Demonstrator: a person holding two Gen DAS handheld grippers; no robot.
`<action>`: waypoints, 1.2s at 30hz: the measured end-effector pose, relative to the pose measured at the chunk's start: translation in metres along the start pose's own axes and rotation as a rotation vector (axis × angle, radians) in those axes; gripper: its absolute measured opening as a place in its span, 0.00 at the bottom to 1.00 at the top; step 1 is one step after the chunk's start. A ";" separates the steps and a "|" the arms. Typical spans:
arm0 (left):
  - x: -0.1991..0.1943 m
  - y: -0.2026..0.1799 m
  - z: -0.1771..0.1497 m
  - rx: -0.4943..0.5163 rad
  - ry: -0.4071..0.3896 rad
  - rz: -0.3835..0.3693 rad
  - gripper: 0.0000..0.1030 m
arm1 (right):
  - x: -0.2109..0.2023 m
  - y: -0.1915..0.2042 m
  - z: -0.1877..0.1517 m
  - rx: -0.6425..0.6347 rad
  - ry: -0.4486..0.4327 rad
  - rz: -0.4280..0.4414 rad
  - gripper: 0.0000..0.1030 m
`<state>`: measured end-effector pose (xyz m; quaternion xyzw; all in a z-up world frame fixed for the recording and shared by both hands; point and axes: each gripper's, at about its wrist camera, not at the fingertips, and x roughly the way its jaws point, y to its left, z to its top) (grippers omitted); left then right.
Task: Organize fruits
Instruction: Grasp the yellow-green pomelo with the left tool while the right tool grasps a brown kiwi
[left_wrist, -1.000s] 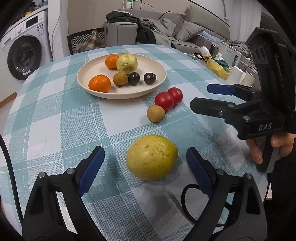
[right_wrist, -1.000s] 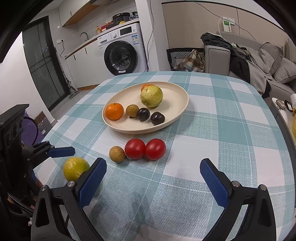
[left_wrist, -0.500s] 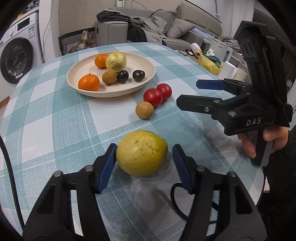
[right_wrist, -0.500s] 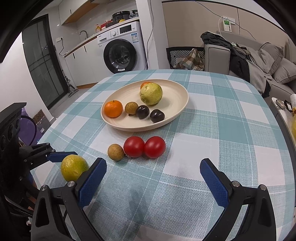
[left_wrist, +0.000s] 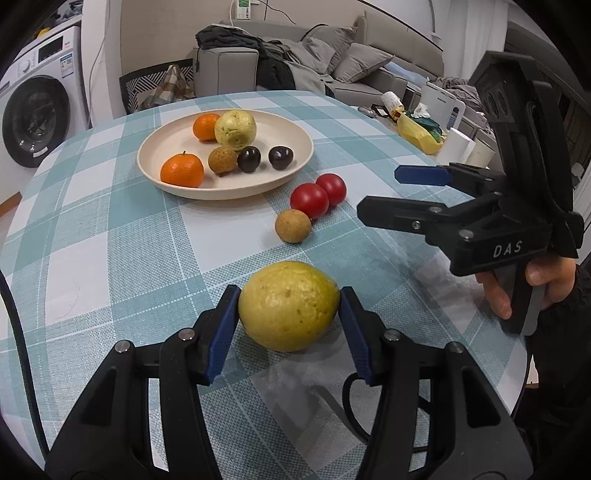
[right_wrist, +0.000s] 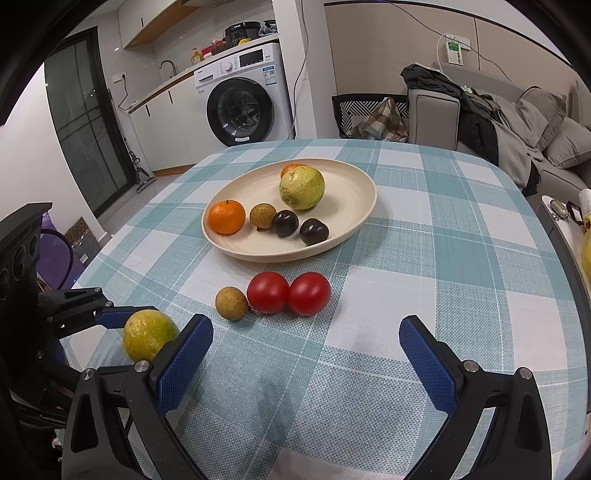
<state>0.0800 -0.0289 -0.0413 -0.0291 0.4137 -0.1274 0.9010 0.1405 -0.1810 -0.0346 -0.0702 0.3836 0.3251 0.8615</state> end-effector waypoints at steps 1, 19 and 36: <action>-0.001 0.002 0.001 -0.003 -0.004 0.004 0.50 | 0.000 0.000 0.000 0.000 0.000 -0.001 1.00; -0.009 0.033 0.005 -0.091 -0.079 0.090 0.50 | 0.016 0.017 -0.008 -0.043 0.085 0.045 0.97; -0.016 0.057 0.003 -0.144 -0.101 0.136 0.50 | 0.036 0.060 -0.004 -0.103 0.123 0.047 0.61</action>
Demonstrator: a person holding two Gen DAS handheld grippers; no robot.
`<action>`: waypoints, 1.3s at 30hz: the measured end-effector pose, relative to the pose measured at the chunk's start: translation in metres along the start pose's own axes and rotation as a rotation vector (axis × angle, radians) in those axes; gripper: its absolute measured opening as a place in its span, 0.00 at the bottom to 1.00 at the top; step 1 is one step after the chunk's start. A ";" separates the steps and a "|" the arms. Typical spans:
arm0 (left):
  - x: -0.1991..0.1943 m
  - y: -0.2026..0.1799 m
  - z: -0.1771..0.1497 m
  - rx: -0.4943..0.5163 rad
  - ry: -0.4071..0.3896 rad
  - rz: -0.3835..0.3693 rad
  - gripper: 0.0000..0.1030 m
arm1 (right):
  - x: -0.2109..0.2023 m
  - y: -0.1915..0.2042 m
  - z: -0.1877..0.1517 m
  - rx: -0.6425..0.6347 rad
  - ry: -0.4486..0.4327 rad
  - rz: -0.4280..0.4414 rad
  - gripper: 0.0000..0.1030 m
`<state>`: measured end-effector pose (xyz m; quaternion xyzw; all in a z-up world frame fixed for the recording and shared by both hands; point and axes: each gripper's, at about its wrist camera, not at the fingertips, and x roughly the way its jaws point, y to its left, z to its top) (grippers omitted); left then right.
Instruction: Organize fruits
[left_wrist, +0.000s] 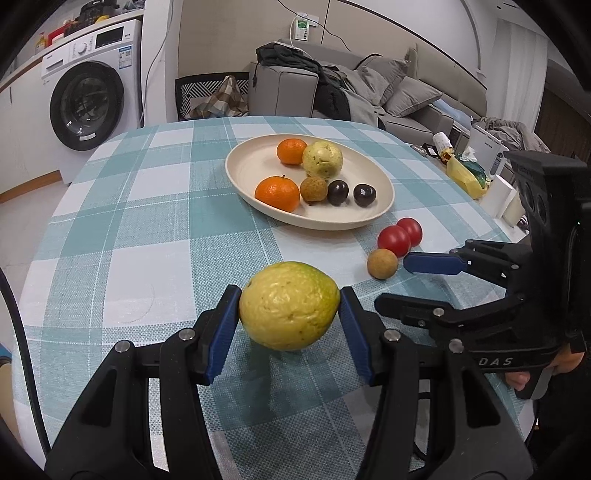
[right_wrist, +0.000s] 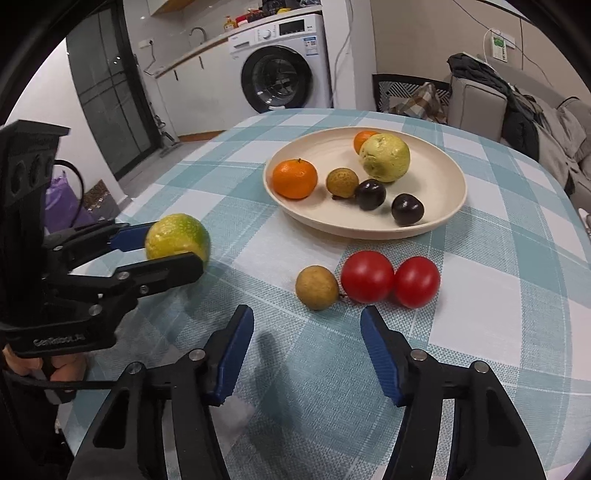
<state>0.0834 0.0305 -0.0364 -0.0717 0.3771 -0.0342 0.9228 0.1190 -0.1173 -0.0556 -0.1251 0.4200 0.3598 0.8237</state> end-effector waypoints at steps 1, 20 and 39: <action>0.000 0.000 0.000 0.001 0.001 0.002 0.50 | 0.001 0.001 0.001 0.000 -0.002 -0.005 0.58; 0.004 -0.002 0.000 0.004 0.018 -0.001 0.50 | 0.007 0.002 0.013 0.078 0.011 -0.046 0.29; 0.008 -0.005 0.003 -0.001 0.007 -0.012 0.50 | -0.021 -0.004 -0.006 0.022 -0.048 -0.016 0.26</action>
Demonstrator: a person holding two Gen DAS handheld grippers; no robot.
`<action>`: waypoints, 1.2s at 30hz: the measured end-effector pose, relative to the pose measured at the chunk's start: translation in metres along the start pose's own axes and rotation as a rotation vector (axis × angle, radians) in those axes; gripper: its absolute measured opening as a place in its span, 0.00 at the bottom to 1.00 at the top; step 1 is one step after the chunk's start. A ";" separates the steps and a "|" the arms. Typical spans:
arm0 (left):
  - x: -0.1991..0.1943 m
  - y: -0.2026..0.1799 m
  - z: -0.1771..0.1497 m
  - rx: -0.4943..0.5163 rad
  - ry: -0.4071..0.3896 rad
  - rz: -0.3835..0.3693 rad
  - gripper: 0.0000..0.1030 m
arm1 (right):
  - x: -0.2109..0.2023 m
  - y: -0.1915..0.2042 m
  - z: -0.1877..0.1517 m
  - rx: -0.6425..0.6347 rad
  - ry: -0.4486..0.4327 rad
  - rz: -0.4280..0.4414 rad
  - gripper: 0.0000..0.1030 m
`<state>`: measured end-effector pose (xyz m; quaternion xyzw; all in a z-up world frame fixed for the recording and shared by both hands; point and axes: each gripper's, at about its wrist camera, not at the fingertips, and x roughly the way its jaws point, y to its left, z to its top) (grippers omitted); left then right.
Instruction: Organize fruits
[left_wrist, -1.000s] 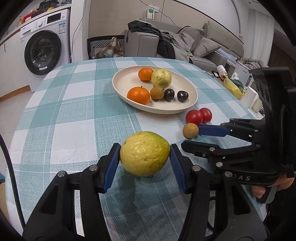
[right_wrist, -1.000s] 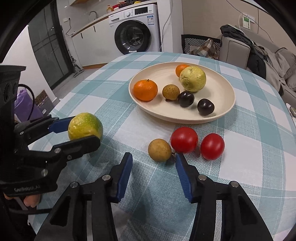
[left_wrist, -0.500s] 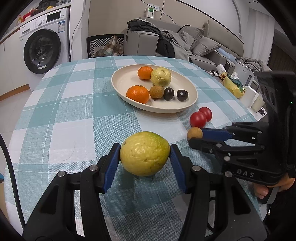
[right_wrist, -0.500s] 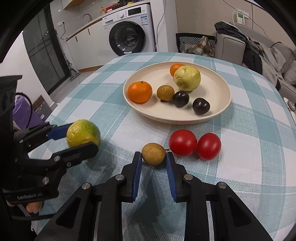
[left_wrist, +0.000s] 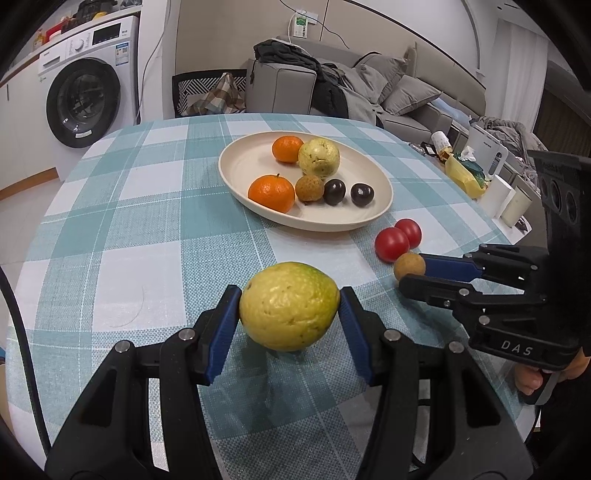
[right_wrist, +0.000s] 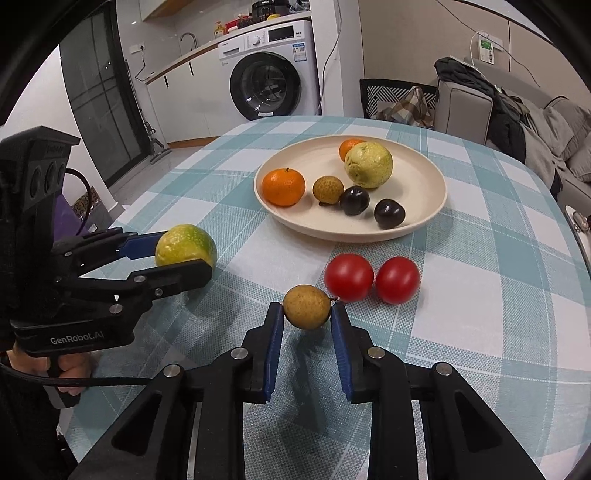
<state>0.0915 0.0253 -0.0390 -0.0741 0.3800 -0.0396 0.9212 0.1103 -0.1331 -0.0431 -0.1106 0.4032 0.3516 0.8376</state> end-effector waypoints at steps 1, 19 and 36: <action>0.000 -0.001 0.001 0.003 -0.005 0.001 0.50 | -0.001 -0.002 0.001 0.004 -0.007 0.004 0.26; 0.014 -0.013 0.033 0.032 -0.064 -0.011 0.50 | -0.021 -0.023 0.013 0.054 -0.150 -0.012 0.26; 0.030 -0.017 0.057 0.035 -0.087 -0.017 0.50 | -0.012 -0.039 0.026 0.089 -0.183 -0.026 0.26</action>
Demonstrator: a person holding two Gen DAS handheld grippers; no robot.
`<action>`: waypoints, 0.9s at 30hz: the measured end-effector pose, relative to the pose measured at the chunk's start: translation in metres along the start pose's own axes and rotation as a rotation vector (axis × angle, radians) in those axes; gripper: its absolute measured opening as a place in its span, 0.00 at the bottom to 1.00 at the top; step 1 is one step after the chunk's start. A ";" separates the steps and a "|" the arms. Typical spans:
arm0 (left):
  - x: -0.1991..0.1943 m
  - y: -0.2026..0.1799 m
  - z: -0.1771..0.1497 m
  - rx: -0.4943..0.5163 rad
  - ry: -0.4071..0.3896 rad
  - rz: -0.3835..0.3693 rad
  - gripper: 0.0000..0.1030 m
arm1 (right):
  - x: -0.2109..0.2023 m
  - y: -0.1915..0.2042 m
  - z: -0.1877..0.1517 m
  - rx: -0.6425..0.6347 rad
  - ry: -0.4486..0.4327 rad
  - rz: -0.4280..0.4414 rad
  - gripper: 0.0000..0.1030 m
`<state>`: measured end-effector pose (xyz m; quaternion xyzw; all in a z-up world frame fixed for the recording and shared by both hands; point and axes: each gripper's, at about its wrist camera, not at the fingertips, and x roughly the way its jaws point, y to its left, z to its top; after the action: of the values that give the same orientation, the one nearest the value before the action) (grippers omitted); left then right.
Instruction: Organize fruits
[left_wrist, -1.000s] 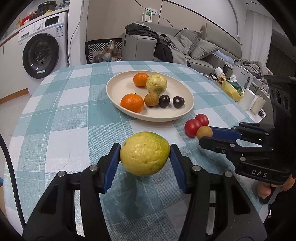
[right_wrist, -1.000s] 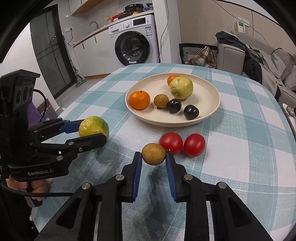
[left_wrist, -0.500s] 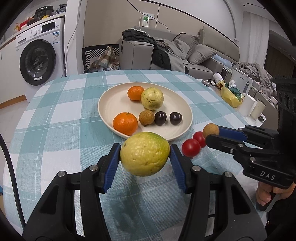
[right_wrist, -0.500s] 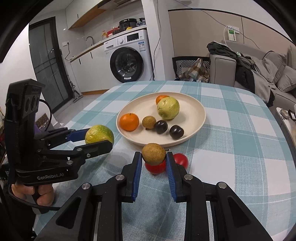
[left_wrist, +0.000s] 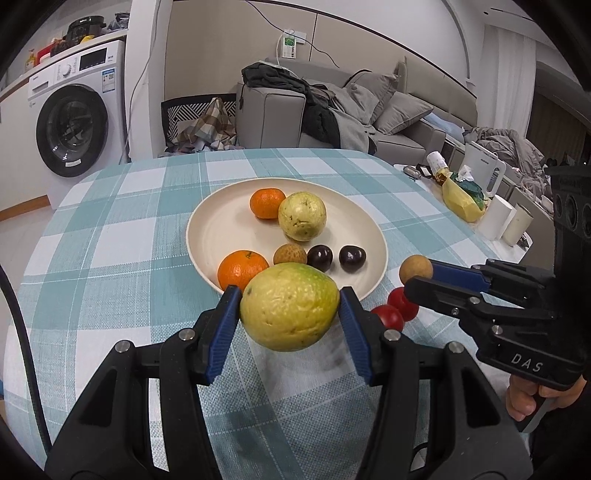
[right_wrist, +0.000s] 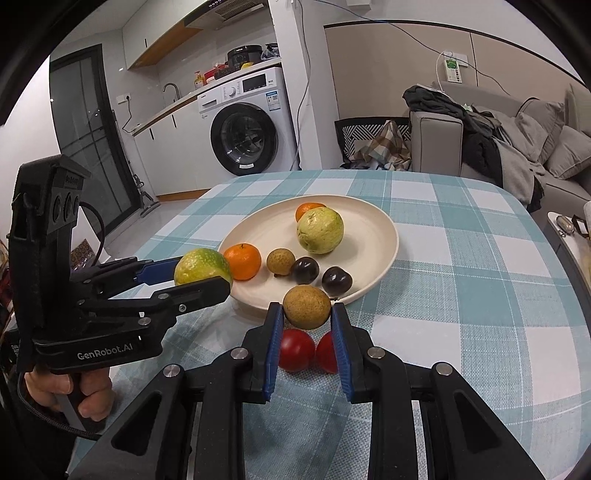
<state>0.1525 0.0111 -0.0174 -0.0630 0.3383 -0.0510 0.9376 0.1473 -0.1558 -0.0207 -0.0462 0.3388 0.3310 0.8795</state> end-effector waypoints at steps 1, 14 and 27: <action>0.001 0.000 0.001 0.000 0.001 0.000 0.50 | 0.000 0.000 0.000 0.000 -0.001 -0.001 0.26; 0.012 0.000 0.010 0.011 -0.001 0.019 0.50 | 0.009 -0.001 0.008 0.005 0.008 0.006 0.26; 0.031 -0.004 0.018 0.023 -0.004 0.028 0.50 | 0.020 -0.004 0.012 0.023 0.026 0.017 0.26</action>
<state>0.1879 0.0048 -0.0222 -0.0474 0.3368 -0.0417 0.9394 0.1672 -0.1441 -0.0247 -0.0377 0.3543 0.3338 0.8727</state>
